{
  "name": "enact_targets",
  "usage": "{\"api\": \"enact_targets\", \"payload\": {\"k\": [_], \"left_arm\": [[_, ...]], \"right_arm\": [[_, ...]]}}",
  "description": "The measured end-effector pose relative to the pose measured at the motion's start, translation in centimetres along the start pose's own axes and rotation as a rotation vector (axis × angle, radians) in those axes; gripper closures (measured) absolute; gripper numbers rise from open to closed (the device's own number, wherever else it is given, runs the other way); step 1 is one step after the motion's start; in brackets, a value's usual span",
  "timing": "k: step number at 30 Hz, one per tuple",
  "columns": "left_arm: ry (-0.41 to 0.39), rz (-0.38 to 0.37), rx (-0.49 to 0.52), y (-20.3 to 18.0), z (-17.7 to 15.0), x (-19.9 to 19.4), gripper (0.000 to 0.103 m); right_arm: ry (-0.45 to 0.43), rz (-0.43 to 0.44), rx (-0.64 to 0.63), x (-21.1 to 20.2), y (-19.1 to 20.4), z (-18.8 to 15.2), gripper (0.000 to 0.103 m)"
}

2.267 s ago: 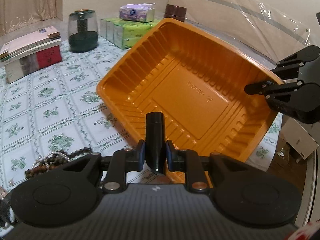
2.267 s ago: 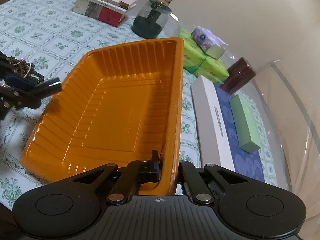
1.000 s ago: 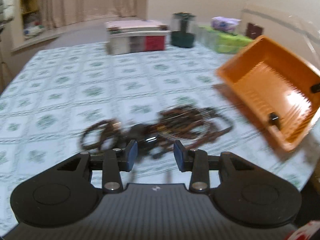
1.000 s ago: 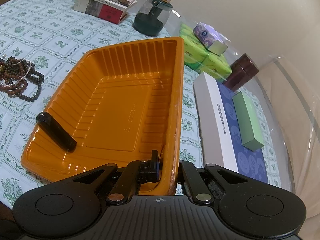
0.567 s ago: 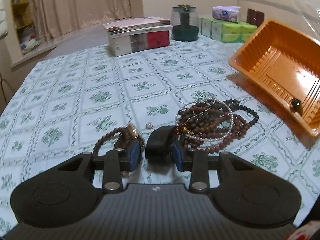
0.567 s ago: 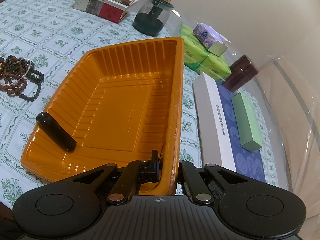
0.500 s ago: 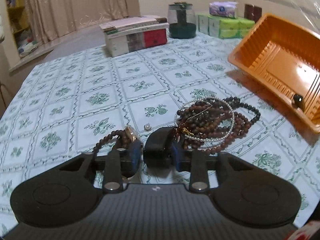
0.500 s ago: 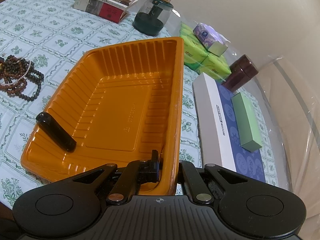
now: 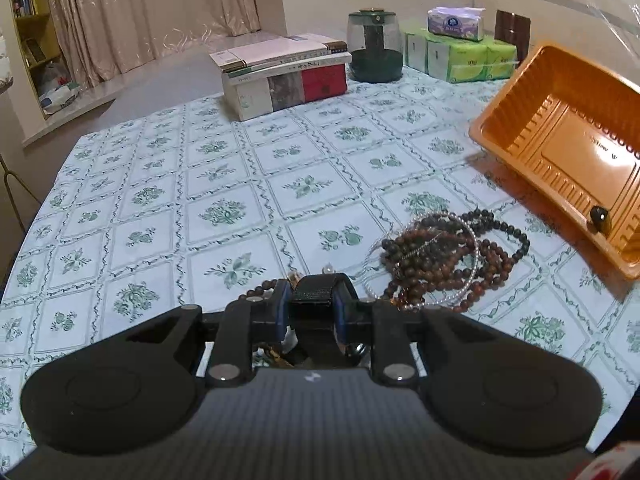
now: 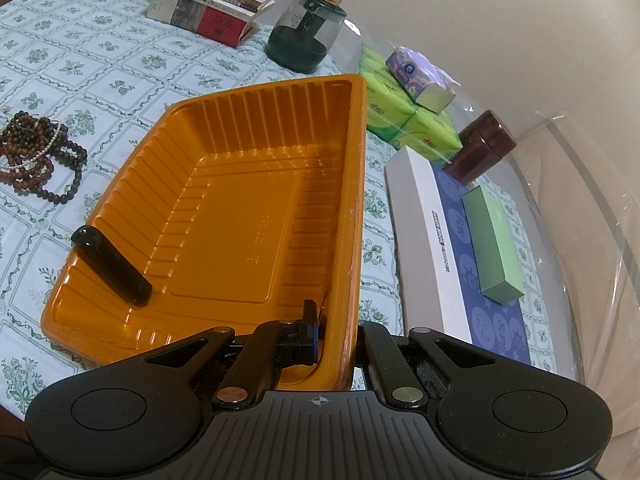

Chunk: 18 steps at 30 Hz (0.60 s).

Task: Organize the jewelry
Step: 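Grasp the black-band watch from the pile with the left gripper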

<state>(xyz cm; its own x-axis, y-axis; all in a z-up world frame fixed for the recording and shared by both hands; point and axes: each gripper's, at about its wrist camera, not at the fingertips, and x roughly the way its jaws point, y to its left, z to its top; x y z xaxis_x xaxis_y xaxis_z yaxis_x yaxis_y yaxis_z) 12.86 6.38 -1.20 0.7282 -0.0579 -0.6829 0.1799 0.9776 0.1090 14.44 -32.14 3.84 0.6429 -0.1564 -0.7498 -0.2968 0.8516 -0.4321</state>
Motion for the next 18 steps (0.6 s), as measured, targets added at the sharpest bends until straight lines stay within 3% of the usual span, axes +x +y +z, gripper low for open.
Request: {"api": "enact_targets", "payload": {"k": [8,18], "left_arm": [[-0.036,0.002,0.007,0.8,1.4,-1.8,0.083],[-0.093,-0.112,0.023,-2.6,4.2,-3.2,0.083]], "right_arm": [[-0.002,-0.001,0.002,0.0,-0.1,0.0,0.100],[-0.004,0.004,0.007,0.1,-0.2,0.1,0.100]]}}
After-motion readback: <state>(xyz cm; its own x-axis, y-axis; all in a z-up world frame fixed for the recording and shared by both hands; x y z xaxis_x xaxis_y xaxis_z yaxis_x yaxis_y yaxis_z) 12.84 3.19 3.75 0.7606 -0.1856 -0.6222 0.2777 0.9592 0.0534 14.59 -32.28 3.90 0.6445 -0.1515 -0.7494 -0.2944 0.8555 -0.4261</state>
